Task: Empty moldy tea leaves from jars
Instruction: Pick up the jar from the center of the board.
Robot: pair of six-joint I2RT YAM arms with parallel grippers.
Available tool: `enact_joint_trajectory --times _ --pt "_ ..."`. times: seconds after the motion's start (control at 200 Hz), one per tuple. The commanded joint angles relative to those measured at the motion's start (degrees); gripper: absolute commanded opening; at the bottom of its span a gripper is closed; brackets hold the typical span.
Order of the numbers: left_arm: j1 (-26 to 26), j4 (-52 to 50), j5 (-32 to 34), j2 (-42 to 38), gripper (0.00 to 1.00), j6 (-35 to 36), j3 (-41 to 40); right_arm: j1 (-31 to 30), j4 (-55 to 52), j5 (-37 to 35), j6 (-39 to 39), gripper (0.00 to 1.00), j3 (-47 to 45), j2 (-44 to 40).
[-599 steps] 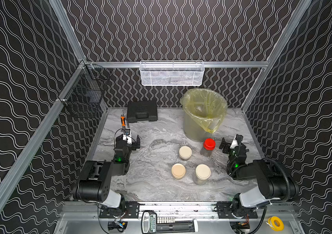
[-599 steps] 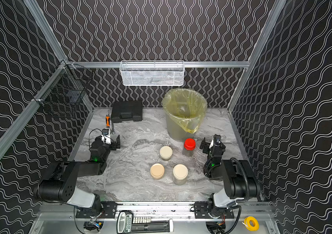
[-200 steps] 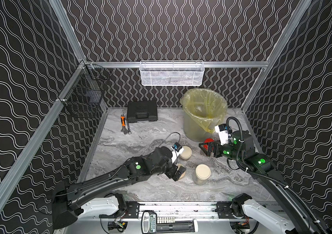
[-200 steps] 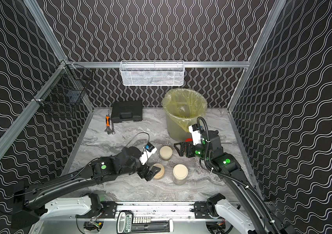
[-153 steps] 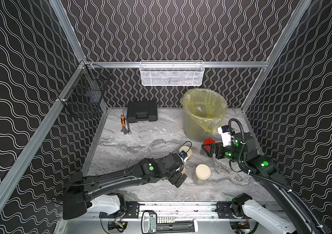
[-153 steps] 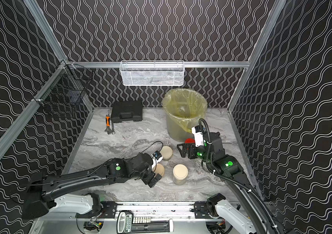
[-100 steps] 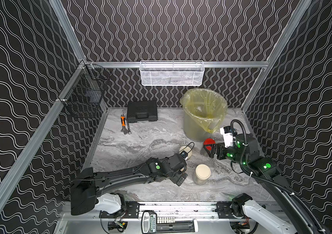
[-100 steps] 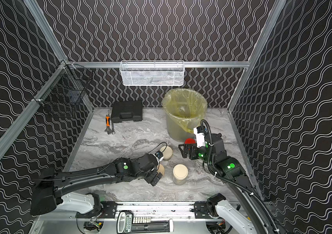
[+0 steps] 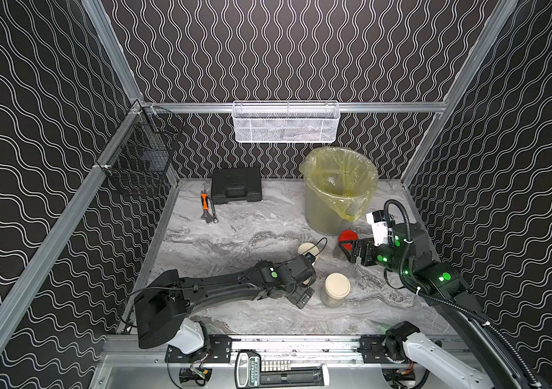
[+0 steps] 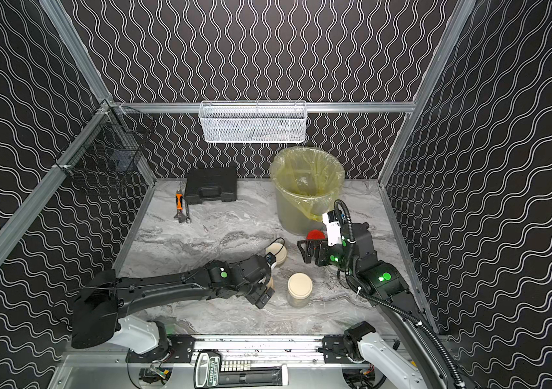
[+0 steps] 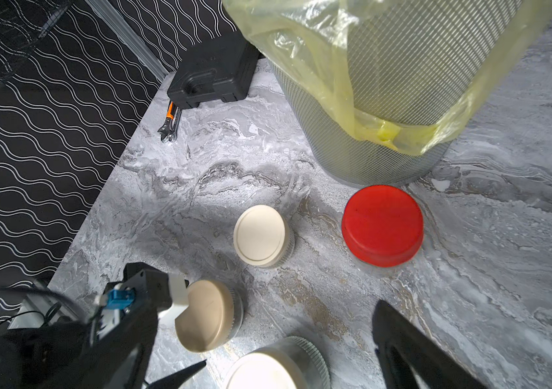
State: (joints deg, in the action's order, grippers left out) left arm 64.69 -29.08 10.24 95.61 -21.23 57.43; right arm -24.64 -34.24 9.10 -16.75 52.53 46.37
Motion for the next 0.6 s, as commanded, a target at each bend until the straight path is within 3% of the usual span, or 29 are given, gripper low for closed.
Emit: enact_joint_trajectory --times 0.0,0.175,0.41,0.53,0.596 --pt "-0.65 3.15 0.08 0.86 0.99 -0.83 0.2 0.01 -0.03 -0.27 -0.33 1.0 0.03 -0.06" --pt "-1.47 4.43 -0.86 2.69 0.87 -0.21 0.48 -0.05 0.06 -0.53 -0.39 1.0 0.02 0.05" --pt "-2.0 5.09 -1.11 3.46 0.83 -0.56 -0.12 -0.05 0.39 -0.62 -0.73 1.0 -0.06 -0.42" --pt "-2.2 4.75 -1.03 4.71 0.98 -0.65 0.14 -0.05 0.23 -0.43 -0.82 1.0 0.11 -0.29" --pt "-2.2 5.16 -1.32 4.84 0.98 -0.65 -0.08 -0.05 0.32 -0.42 -0.82 1.0 0.11 -0.17"
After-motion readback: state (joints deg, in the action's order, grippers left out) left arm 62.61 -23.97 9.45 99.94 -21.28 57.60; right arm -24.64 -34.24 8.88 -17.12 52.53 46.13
